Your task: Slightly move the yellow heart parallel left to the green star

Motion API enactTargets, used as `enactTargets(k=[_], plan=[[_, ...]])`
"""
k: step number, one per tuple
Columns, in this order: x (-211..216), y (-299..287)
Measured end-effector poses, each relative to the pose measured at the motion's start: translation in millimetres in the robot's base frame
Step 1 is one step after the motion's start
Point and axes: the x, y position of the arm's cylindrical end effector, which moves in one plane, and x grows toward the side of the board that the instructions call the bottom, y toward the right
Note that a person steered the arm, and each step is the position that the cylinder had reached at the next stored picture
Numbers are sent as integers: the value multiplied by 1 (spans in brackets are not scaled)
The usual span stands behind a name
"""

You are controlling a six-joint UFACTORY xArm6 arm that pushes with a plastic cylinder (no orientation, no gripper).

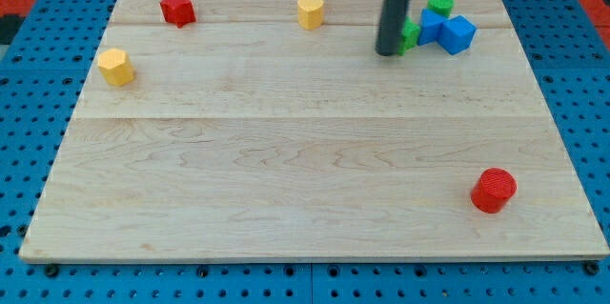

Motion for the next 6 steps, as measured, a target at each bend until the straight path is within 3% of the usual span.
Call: enactTargets(k=[1,2,3,4,5,6], plan=[[-46,-13],[-62,11],[-104,-87],[-108,-184],[-97,-115],[-35,-110]])
